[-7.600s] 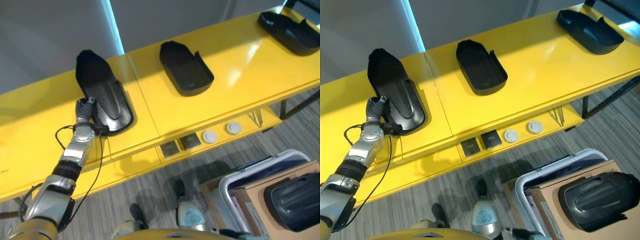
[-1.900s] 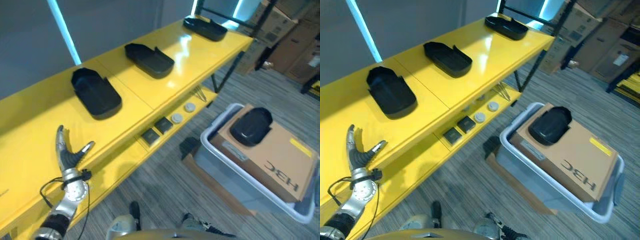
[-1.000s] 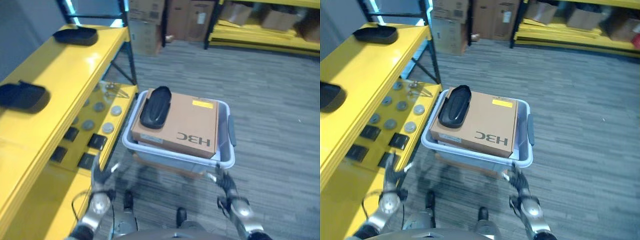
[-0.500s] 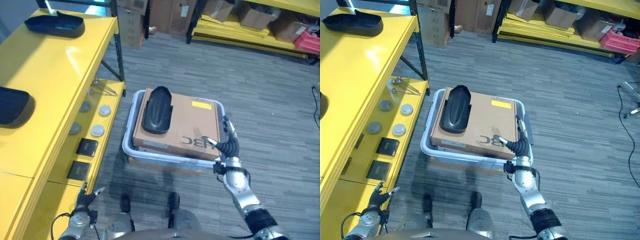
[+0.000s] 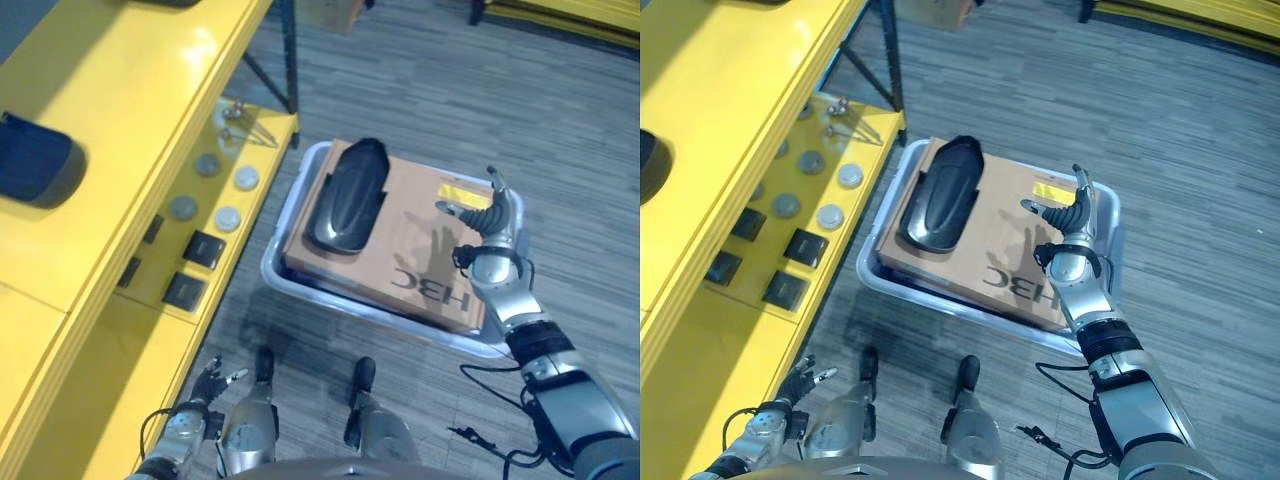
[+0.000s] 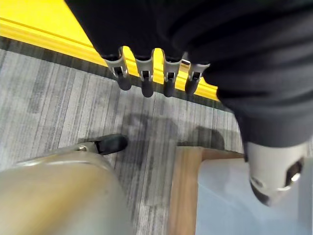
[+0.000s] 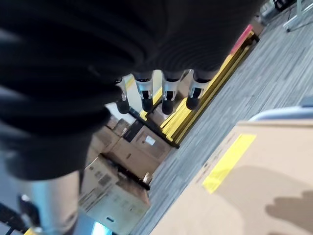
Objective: Move parts from the plastic box to the shelf.
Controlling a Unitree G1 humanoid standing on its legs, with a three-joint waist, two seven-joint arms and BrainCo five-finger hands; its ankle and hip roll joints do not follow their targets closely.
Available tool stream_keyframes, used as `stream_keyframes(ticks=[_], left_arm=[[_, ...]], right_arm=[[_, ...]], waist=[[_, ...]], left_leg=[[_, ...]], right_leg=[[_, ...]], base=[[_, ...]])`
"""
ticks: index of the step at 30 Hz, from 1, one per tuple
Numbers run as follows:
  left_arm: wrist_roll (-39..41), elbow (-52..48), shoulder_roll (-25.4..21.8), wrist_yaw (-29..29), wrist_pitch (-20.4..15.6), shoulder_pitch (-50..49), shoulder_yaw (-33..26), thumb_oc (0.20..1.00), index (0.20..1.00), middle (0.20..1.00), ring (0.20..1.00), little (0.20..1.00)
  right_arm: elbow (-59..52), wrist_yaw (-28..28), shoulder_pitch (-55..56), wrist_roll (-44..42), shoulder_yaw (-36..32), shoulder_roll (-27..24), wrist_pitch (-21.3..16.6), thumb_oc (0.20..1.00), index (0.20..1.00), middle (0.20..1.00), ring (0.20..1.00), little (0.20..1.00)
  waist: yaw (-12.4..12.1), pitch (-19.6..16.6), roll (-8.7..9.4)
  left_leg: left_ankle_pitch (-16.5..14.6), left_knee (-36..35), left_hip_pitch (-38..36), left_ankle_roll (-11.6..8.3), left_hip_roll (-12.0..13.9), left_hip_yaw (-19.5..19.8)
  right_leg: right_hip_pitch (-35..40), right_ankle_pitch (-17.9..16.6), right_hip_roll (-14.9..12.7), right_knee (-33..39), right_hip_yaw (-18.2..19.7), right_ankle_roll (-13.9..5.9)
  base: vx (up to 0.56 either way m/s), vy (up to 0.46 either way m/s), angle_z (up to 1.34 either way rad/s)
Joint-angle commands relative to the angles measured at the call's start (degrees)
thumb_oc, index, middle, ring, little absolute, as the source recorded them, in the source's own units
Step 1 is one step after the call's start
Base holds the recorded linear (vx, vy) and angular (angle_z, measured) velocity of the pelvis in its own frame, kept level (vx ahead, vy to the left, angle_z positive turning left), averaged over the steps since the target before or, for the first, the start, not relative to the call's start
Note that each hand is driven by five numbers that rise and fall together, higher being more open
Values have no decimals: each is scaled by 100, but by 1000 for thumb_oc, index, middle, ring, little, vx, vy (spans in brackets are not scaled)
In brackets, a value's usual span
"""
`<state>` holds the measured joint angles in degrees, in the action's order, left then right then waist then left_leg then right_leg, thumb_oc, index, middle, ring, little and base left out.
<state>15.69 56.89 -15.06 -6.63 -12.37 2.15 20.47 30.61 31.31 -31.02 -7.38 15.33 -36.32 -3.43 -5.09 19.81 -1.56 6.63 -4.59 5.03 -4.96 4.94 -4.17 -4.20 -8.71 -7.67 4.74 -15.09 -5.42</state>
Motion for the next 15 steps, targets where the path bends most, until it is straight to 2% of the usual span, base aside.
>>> stream_keyframes(ticks=[1, 12, 15], left_arm=[[249, 173, -231, 89, -220, 241, 352, 1000, 1000, 1000, 1000, 1000], [704, 40, -248, 123, -327, 443, 389, 1000, 1000, 1000, 1000, 1000], [795, -20, -194, 113, -348, 498, 437, 1000, 1000, 1000, 1000, 1000]], right_arm=[[121, 194, -519, 66, 192, -248, -80, 1000, 1000, 1000, 1000, 1000], [564, -71, -1411, 63, 504, -499, 235, 1000, 1000, 1000, 1000, 1000], [891, -362, -1702, -21, 717, -525, 404, 1000, 1000, 1000, 1000, 1000]], waist=[[-78, 41, 36], [-200, 281, -85], [-229, 335, -135]], left_leg=[[-222, 3, 253, 203, -226, 16], [-159, -41, 482, 193, -279, 175], [-152, -41, 526, 185, -290, 206]], right_leg=[[96, 343, -237, -16, 32, -222], [-175, 358, -303, -178, -70, -224], [-233, 363, -318, -224, -96, -217]], base=[[-11, 38, 16], [-10, 41, 12], [-12, 76, 5]])
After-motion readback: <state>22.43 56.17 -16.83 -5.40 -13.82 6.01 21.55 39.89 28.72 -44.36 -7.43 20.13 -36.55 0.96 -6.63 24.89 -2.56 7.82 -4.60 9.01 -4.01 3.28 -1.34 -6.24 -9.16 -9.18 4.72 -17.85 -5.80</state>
